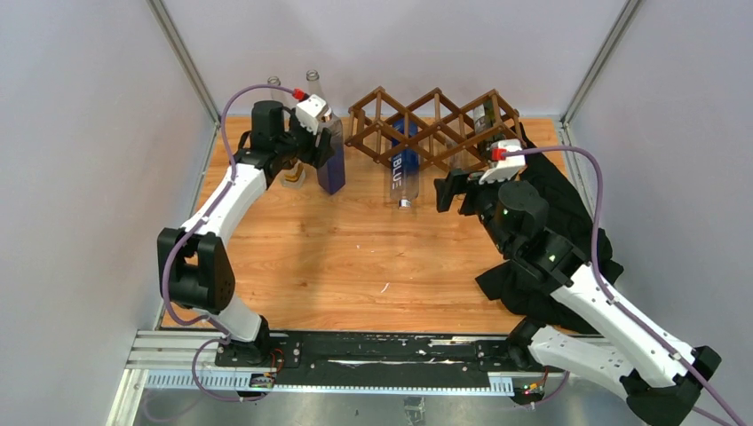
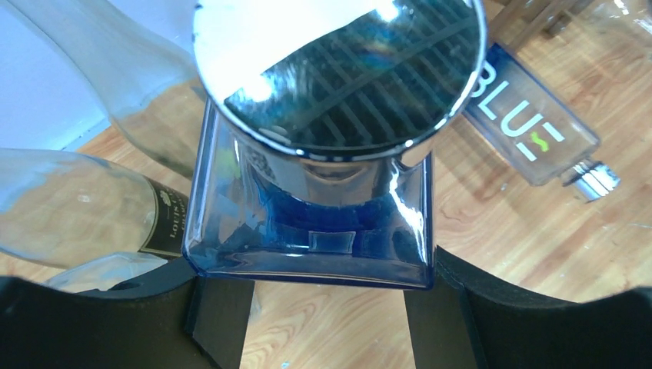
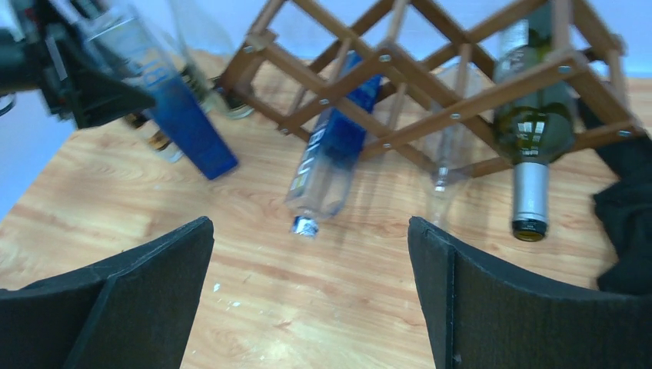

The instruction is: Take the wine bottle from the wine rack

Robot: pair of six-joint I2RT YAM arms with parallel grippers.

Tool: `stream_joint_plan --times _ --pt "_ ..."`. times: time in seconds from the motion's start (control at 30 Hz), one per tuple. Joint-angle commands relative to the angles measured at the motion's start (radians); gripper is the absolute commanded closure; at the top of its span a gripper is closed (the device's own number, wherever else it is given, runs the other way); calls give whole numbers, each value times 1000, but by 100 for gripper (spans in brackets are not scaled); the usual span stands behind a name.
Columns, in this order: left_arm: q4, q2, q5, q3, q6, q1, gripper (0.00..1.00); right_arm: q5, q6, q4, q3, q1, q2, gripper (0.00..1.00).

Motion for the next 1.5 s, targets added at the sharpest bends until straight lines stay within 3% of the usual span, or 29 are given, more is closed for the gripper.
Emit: stream_joint_plan --times 0.0,0.23,0.3,0.37,0.63,0.9,1.2,1.47 --pt "225 3 -5 27 43 8 100 21 57 -17 1 -115 12 0" --pt "238 28 -37 -6 59 10 97 -22 133 -18 2 -347 78 0" --pt "231 33 -36 1 49 13 85 -40 158 -8 0 -414 108 0" --pt "198 40 -20 21 36 13 62 -75 181 6 1 -494 145 0" --pt "57 -10 10 71 3 13 1 -273 237 78 32 -743 339 0" --pt "-172 -102 42 181 14 13 0 -578 310 213 83 -860 550 0" --pt "-425 -139 26 312 39 13 0 -733 322 254 140 -872 716 0" --pt "-577 -152 31 388 50 13 0 -822 345 333 130 -871 768 19"
